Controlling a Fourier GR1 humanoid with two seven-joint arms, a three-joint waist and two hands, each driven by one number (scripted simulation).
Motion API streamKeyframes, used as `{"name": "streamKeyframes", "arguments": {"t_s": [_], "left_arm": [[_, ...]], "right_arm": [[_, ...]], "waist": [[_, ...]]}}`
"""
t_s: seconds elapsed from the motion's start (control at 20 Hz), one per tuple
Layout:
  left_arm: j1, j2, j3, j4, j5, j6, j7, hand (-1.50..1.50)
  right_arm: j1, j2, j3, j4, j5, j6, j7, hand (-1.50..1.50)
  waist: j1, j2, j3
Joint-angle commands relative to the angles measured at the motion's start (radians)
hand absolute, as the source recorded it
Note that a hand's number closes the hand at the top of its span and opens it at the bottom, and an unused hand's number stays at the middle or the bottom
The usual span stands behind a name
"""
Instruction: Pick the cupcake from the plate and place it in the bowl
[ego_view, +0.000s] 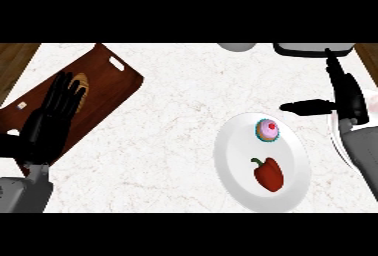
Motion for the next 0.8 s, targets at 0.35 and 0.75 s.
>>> {"name": "streamKeyframes", "arguments": {"t_s": [0.35, 0.75], "left_arm": [[-0.026, -0.008, -0.004, 0.015, 0.004, -0.036, 0.004, 0.0], [0.027, -0.004, 0.014, -0.021, -0.002, -0.038, 0.016, 0.0]], "right_arm": [[-0.254, -0.176, 0.266, 0.143, 0.06, 0.684, 0.371, -1.5], [-0.466, -0.06, 0.23, 0.229, -0.105, 1.051, 0.651, -1.5]], "waist": [[0.044, 0.009, -0.006], [0.006, -0.006, 0.0]]}}
